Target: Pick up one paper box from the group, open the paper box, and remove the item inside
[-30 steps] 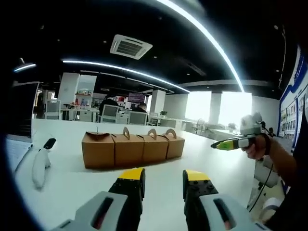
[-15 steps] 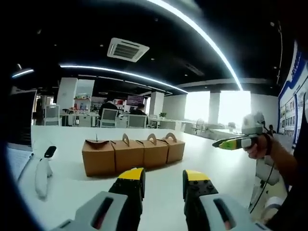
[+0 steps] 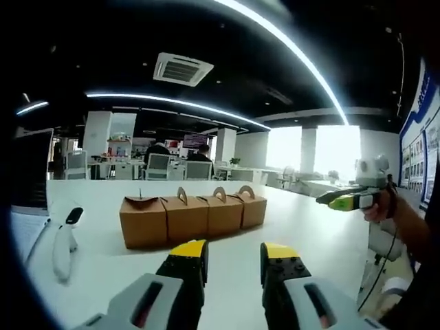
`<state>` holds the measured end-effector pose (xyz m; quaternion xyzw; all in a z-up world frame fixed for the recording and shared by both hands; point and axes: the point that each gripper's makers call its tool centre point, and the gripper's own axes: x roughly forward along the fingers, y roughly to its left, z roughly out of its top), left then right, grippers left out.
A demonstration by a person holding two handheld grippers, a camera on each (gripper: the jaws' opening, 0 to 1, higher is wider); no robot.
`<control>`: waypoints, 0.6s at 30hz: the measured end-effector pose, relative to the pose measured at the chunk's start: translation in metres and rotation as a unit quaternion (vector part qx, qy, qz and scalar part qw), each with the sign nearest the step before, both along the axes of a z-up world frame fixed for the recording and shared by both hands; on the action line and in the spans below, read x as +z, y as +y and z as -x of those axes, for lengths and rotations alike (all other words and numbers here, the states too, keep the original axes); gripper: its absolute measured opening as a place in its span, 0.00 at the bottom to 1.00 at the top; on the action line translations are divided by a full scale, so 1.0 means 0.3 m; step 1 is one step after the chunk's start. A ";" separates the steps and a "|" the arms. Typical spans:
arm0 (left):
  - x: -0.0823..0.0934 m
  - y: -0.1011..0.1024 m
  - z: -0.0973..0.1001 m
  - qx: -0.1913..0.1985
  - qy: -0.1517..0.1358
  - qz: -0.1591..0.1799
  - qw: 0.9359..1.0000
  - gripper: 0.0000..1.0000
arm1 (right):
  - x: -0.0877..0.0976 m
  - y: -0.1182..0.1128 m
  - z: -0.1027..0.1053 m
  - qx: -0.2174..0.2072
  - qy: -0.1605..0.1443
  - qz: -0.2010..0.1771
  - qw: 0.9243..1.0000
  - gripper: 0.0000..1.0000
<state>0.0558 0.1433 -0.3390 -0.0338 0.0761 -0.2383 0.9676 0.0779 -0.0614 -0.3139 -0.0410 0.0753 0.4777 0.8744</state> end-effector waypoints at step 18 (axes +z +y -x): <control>-0.020 -0.002 0.021 -0.002 0.006 0.000 1.000 0.32 | 0.123 0.026 -0.126 -0.041 -0.016 -0.057 0.997 0.27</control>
